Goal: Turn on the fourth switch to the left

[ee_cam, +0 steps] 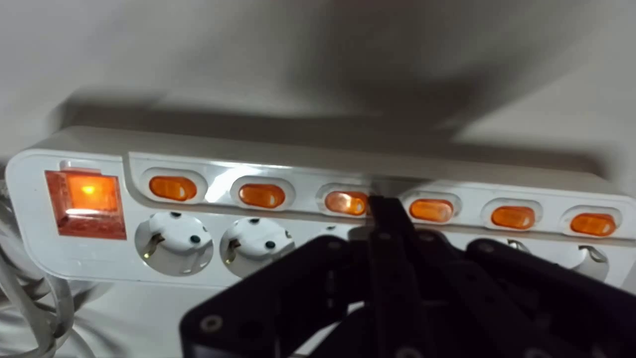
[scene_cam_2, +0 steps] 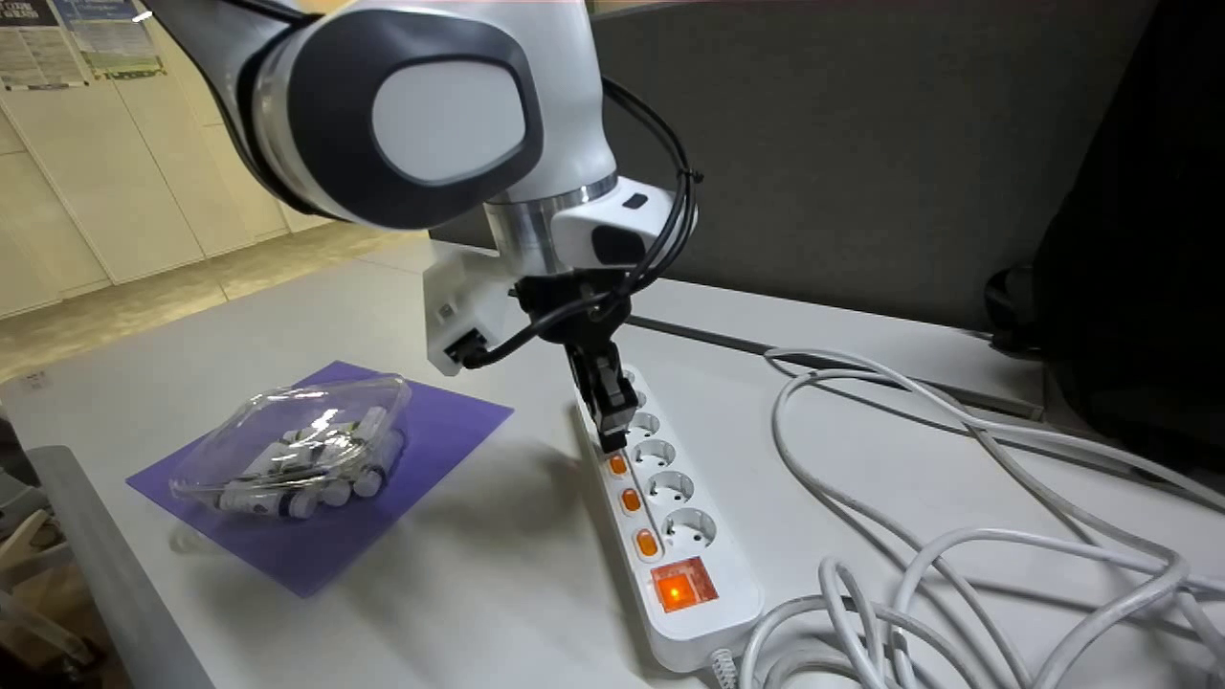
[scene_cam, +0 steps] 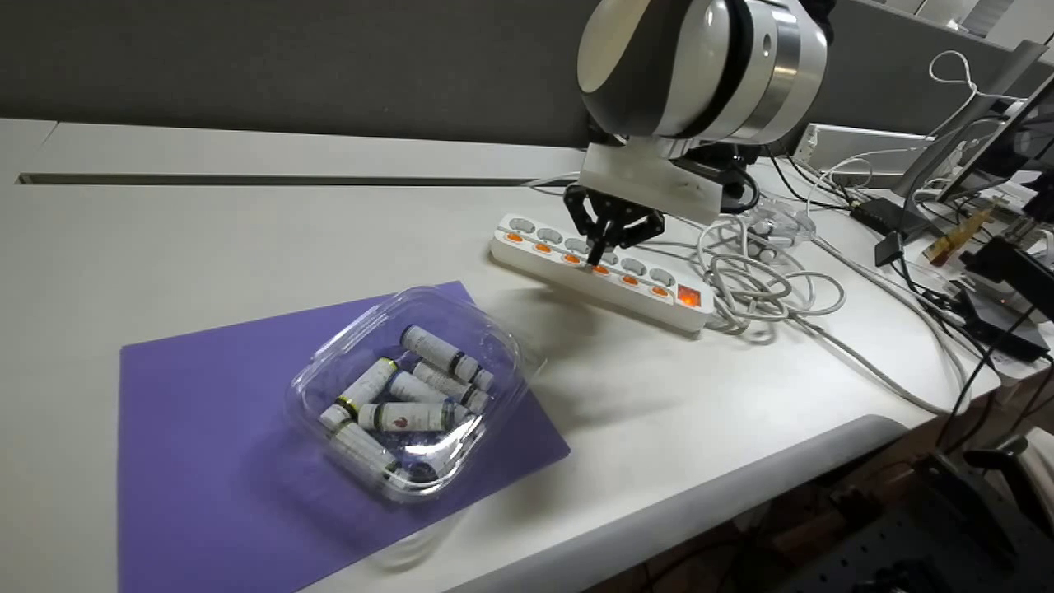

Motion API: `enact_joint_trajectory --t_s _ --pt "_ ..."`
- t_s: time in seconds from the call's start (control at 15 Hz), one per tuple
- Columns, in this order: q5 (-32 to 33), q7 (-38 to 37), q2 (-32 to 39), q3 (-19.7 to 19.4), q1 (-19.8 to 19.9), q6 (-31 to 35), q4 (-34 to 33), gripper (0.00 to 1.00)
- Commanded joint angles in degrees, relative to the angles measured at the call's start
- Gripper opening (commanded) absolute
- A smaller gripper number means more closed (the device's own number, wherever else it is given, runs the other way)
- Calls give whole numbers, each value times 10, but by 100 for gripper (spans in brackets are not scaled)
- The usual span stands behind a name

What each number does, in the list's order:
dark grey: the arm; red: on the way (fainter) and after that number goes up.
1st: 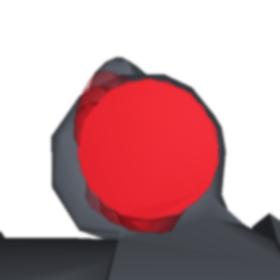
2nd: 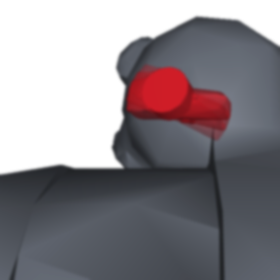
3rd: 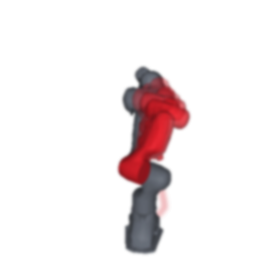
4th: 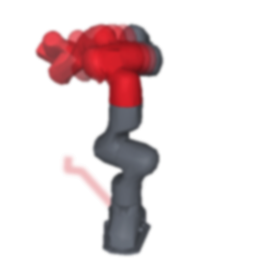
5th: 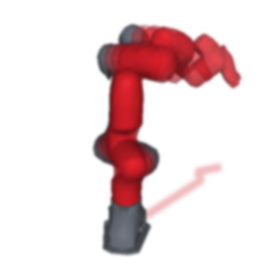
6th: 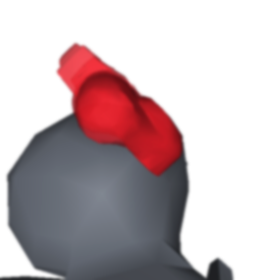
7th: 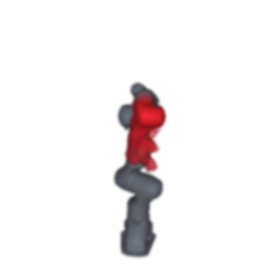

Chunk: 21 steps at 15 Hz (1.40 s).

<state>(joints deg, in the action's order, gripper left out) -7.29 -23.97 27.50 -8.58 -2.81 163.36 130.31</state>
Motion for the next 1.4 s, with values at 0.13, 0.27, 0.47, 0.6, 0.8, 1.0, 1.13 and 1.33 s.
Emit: enact_joint_trajectory --t_s 0.13,0.27,0.47,0.6,0.8,1.0,1.13,1.33 --pt "-24 0 17 6 7 -19 -24 0" --pt "-32 1 20 8 10 -24 -27 0" --pt "-40 0 30 11 13 -34 -34 0" --pt "-46 5 32 17 19 -37 -38 0" --pt "-45 3 21 12 15 -32 -31 0" --pt "-38 -2 -1 3 7 -29 -18 0" --pt "-36 -2 -15 -1 5 -24 -10 0" --pt "-37 0 -39 -1 7 -29 0 0"
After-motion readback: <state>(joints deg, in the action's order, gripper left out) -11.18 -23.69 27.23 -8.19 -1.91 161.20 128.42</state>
